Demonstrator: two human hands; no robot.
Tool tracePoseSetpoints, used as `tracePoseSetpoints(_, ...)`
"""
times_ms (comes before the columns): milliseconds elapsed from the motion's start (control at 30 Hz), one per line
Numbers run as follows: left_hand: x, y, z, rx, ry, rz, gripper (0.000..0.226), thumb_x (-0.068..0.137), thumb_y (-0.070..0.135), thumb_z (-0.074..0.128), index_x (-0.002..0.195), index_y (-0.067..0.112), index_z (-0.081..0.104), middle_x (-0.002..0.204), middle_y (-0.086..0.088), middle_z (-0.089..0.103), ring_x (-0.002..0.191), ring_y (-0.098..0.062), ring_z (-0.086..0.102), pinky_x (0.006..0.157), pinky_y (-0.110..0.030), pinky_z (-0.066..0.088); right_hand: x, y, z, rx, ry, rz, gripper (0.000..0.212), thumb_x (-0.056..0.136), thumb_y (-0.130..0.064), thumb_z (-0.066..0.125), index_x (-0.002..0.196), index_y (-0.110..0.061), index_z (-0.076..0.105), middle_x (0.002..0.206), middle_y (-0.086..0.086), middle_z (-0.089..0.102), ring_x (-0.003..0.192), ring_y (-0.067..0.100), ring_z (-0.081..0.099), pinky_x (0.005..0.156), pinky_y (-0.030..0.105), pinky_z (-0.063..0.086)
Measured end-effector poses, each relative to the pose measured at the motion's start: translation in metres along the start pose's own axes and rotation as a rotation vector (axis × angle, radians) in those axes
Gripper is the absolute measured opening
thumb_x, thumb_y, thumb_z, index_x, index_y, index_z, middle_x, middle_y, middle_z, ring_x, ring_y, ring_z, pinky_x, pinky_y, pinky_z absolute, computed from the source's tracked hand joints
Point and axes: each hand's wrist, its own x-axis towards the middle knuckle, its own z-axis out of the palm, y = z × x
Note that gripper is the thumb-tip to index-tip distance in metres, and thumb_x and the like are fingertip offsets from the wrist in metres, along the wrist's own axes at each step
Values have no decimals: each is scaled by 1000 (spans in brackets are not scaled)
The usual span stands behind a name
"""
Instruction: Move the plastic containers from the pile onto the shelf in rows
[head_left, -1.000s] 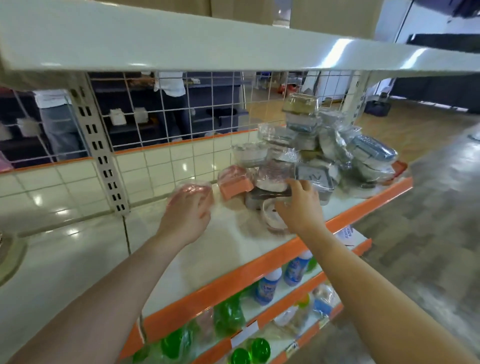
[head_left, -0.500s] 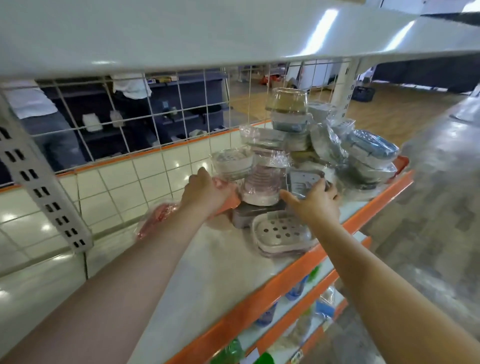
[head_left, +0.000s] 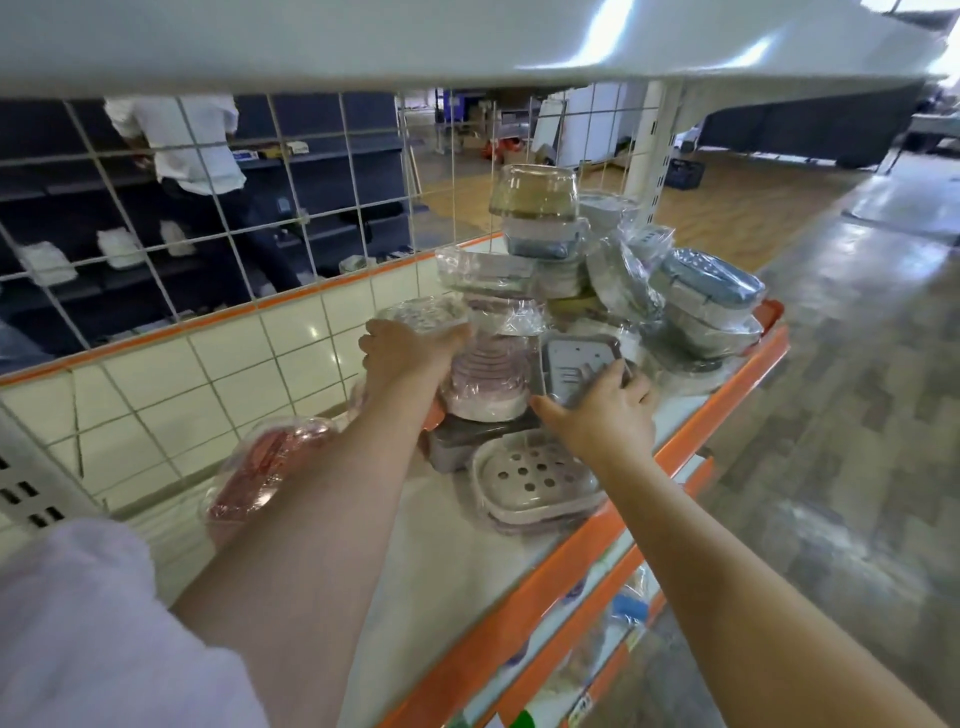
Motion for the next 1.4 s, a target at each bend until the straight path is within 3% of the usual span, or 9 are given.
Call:
tracePoseSetpoints(167, -3, -1, 0, -70, 48, 1, 107, 52, 67, 70, 135, 5, 42, 124, -11, 58, 101, -30, 63, 82, -43, 56, 0, 5, 1, 87, 22, 3, 107, 75, -64, 63, 148, -5, 12, 144, 19, 26, 133, 35, 23, 107, 43, 30)
tracePoseSetpoints(400, -10, -11, -14, -169, 56, 54, 50, 66, 46, 68, 88, 2, 66, 70, -3, 64, 59, -16, 60, 47, -23, 48, 0, 13, -4, 265, 52, -5, 96, 73, -57, 67, 144, -8, 24, 139, 16, 34, 131, 31, 26, 108, 42, 28)
tracePoseSetpoints(500, -13, -27, -26, -105, 42, 112, 70, 66, 53, 66, 108, -3, 63, 88, -7, 68, 64, -14, 58, 42, -20, 34, -2, 13, -6, 282, 67, -50, 95, 70, -60, 68, 140, -8, 31, 136, 14, 37, 128, 29, 30, 110, 43, 32)
tracePoseSetpoints(567, -15, -37, -34, -68, 18, 161, 84, 54, 61, 65, 113, 1, 60, 101, -5, 68, 78, -17, 63, 46, -22, 41, -5, 10, -8, 282, 57, -85, 94, 71, -60, 69, 139, -6, 33, 136, 12, 37, 128, 27, 31, 110, 42, 32)
tracePoseSetpoints(667, -18, -41, -42, -11, 2, 168, 75, 53, 52, 69, 111, 6, 56, 111, -8, 63, 96, -24, 63, 70, -33, 54, -10, 6, -8, 301, 35, -134, 97, 71, -59, 69, 142, -6, 31, 140, 9, 34, 131, 25, 28, 111, 41, 31)
tracePoseSetpoints(767, -20, -33, -40, 131, 37, 165, 95, 63, 58, 74, 135, 7, 39, 134, -11, 46, 122, -30, 46, 93, -39, 45, -15, 1, -2, 302, 25, -168, 101, 71, -60, 69, 145, -6, 26, 143, 9, 30, 134, 25, 23, 113, 42, 28)
tracePoseSetpoints(967, -18, -8, -39, 595, 35, 246, 119, 62, 86, 52, 140, -1, 34, 147, -22, 32, 139, -40, 22, 113, -46, 25, -16, -3, 0, 318, -6, -153, 103, 73, -59, 68, 148, -8, 20, 144, 8, 28, 135, 24, 19, 114, 41, 26)
tracePoseSetpoints(1100, -10, -2, -38, 736, 0, 283, 118, 60, 89, 48, 134, -2, 43, 135, -20, 46, 126, -36, 40, 97, -39, 38, -14, -1, 0, 318, -21, -139, 97, 73, -57, 68, 145, -8, 25, 140, 8, 31, 132, 25, 23, 112, 38, 28)
tracePoseSetpoints(1400, -8, -12, -35, 494, -16, 166, 115, 55, 84, 60, 133, 3, 40, 123, -11, 56, 110, -29, 57, 87, -39, 51, -16, 3, 2, 340, -81, -77, 79, 65, -58, 73, 119, -8, 45, 121, 7, 41, 117, 26, 39, 100, 43, 42)
